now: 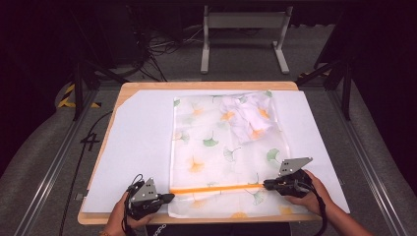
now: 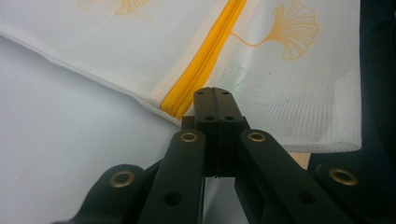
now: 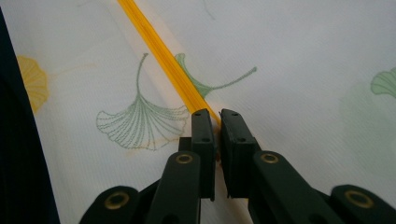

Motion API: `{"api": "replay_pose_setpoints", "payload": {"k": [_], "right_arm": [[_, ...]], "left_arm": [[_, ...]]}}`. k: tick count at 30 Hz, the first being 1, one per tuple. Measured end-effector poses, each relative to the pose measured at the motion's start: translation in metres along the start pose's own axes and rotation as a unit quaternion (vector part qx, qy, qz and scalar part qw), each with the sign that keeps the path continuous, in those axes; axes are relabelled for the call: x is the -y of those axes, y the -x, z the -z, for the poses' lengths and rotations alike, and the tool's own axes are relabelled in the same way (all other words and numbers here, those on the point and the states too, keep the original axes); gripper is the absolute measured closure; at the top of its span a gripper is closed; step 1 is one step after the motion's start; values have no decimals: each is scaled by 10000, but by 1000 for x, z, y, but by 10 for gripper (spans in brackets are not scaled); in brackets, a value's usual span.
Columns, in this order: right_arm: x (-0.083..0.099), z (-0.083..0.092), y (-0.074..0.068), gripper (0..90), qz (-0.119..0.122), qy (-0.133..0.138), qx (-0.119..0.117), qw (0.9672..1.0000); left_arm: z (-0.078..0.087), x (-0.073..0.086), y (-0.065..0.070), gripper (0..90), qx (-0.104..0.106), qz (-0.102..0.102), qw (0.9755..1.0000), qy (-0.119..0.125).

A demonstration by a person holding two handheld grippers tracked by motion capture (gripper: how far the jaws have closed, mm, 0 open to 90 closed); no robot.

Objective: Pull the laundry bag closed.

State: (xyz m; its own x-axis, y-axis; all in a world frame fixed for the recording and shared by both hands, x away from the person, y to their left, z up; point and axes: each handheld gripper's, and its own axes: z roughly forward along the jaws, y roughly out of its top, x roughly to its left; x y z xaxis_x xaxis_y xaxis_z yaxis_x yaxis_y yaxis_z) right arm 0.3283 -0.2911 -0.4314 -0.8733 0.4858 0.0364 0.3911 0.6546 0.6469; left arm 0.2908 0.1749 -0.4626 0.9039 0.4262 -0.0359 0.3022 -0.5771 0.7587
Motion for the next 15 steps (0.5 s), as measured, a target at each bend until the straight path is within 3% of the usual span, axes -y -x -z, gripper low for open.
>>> {"api": "replay_pose_setpoints", "payload": {"k": [15], "right_arm": [[23, 22, 12, 846, -339, 67, 238, 9991]], "left_arm": [[0, 0, -1, 900, 22, -14, 10000, -1]]}}
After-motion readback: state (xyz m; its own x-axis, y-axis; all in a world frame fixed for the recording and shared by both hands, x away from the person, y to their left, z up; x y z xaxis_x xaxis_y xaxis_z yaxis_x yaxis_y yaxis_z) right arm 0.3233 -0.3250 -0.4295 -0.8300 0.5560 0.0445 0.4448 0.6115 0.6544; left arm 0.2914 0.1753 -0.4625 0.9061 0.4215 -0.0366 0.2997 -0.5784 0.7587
